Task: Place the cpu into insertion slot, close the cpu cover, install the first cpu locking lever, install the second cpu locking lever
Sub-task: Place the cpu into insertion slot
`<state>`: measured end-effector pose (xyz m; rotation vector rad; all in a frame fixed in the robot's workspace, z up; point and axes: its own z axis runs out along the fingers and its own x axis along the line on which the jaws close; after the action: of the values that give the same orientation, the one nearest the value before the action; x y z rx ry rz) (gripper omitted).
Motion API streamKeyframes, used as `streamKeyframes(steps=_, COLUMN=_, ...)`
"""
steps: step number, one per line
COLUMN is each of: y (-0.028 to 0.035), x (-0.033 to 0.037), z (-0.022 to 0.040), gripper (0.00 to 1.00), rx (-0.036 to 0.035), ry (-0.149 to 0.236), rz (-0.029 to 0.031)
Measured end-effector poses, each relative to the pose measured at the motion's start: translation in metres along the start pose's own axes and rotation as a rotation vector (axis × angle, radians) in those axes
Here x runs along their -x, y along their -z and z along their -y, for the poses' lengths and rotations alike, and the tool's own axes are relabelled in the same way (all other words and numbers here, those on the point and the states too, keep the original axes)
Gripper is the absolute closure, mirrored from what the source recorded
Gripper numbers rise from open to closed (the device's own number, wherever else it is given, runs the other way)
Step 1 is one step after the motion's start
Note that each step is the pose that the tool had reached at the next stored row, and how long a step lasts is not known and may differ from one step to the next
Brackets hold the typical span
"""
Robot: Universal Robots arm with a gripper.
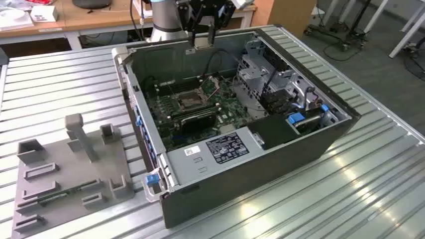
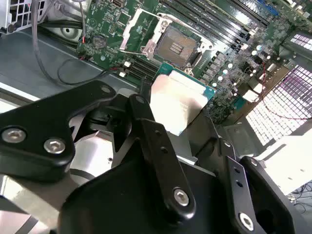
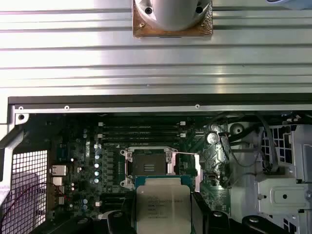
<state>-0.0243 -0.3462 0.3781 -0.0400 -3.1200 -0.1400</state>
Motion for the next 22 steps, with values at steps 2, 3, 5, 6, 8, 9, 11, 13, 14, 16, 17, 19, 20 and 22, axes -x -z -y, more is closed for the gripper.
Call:
streamKeyframes(steps=2, y=0.0000, x=0.0000, z=0.0000, gripper=0.46, rx=0.0000, ry=0.000, rz=0.0000)
streamKeyframes(steps=3, y=0.0000, x=0.0000, z=0.0000, gripper=0.46, rx=0.0000, ry=0.000, rz=0.0000)
streamKeyframes(steps=5, y=0.0000, x=0.0000, z=0.0000, gripper=0.46, rx=0.0000, ry=0.000, rz=0.0000)
streamKeyframes(steps=6, y=0.0000, x=0.0000, z=0.0000, gripper=0.46, rx=0.0000, ry=0.000, rz=0.0000)
streamKeyframes(steps=8, y=0.0000, x=0.0000, z=0.0000, gripper=0.46, rx=0.0000, ry=0.000, rz=0.0000)
streamKeyframes(steps=9, y=0.0000, x=0.0000, z=0.0000, gripper=0.46, rx=0.0000, ry=0.000, rz=0.0000)
streamKeyframes(steps=11, y=0.0000, x=0.0000, z=0.0000, gripper=0.46, rx=0.0000, ry=0.000, rz=0.0000)
streamKeyframes(steps=13, y=0.0000, x=-0.0001, z=0.0000, gripper=0.46, rx=0.0000, ry=0.000, rz=0.0000)
streamKeyframes(steps=14, y=0.0000, x=-0.0006, z=0.0000, gripper=0.46, rx=-0.0001, ry=0.000, rz=0.0001)
streamKeyframes(steps=16, y=-0.0002, x=-0.0029, z=0.0001, gripper=0.46, rx=-0.0001, ry=0.000, rz=0.0008)
streamKeyframes(steps=17, y=-0.0004, x=-0.0041, z=0.0001, gripper=0.46, rx=0.0000, ry=0.000, rz=0.0010)
streamKeyframes(steps=19, y=-0.0011, x=-0.0061, z=0.0002, gripper=0.46, rx=0.0001, ry=0.000, rz=0.0012)
streamKeyframes(steps=20, y=-0.0016, x=-0.0070, z=0.0003, gripper=0.46, rx=0.0000, ry=0.000, rz=0.0011)
streamKeyframes(steps=22, y=-0.0030, x=-0.0083, z=0.0005, gripper=0.46, rx=0.0001, ry=0.000, rz=0.0012)
